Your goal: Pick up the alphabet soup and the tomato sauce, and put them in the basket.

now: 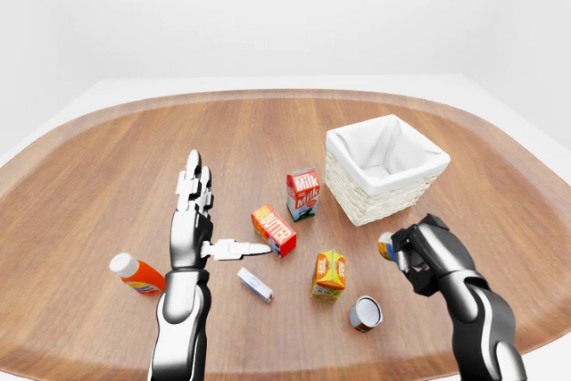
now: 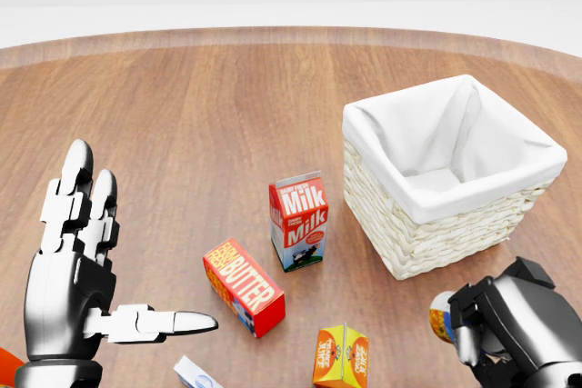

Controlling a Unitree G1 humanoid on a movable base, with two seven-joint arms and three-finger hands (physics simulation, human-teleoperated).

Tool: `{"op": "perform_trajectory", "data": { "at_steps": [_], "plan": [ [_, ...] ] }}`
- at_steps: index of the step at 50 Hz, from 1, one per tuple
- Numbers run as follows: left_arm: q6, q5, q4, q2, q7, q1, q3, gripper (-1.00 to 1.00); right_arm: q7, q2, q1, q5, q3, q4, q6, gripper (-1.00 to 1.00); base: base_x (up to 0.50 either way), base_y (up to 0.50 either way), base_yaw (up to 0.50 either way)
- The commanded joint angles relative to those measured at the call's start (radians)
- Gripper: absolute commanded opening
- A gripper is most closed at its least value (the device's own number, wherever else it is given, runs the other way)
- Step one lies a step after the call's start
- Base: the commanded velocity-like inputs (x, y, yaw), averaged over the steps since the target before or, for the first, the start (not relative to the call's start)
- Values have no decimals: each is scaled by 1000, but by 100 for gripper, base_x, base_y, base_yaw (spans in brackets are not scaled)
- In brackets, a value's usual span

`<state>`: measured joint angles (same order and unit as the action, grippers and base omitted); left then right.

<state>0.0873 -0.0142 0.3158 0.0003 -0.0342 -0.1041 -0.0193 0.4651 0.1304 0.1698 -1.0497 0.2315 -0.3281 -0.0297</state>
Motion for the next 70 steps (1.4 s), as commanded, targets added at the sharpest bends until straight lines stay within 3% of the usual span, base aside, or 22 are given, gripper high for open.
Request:
{"op": "perform_trajectory", "data": {
  "at_steps": [1, 11, 22, 30, 39, 48, 56, 70],
  "plan": [
    [0, 6, 1, 2, 9, 8, -8, 100, 18, -21, -9, -6, 7, -143, -2, -100, 0, 0, 0],
    [0, 7, 1, 2, 9, 8, -8, 100, -11, -34, -23, -39, -15, -213, 25, -100, 0, 0, 0],
    [0, 6, -10, 3, 9, 14, -7, 100, 96, -42, -85, -135, -63, -345, -18, -100, 0, 0, 0],
    [0, 6, -16, 3, 9, 14, -7, 100, 233, -11, -208, -200, -81, -381, -58, -100, 0, 0, 0],
    [0, 8, -4, 2, 11, 13, -5, 100, 233, 18, -309, -229, -78, -405, -58, -100, 0, 0, 0],
    [0, 6, -13, 3, 8, 13, -7, 100, 233, 46, -372, -231, -76, -338, -58, -100, 0, 0, 0],
    [0, 7, -8, 3, 8, 15, -6, 100, 233, 114, -447, -181, -42, -209, -58, -100, 0, 0, 0],
    [0, 10, -9, 3, 11, 18, -5, 100, 233, 162, -582, -190, -70, -82, -58, -100, 0, 0, 0]
  ]
}}
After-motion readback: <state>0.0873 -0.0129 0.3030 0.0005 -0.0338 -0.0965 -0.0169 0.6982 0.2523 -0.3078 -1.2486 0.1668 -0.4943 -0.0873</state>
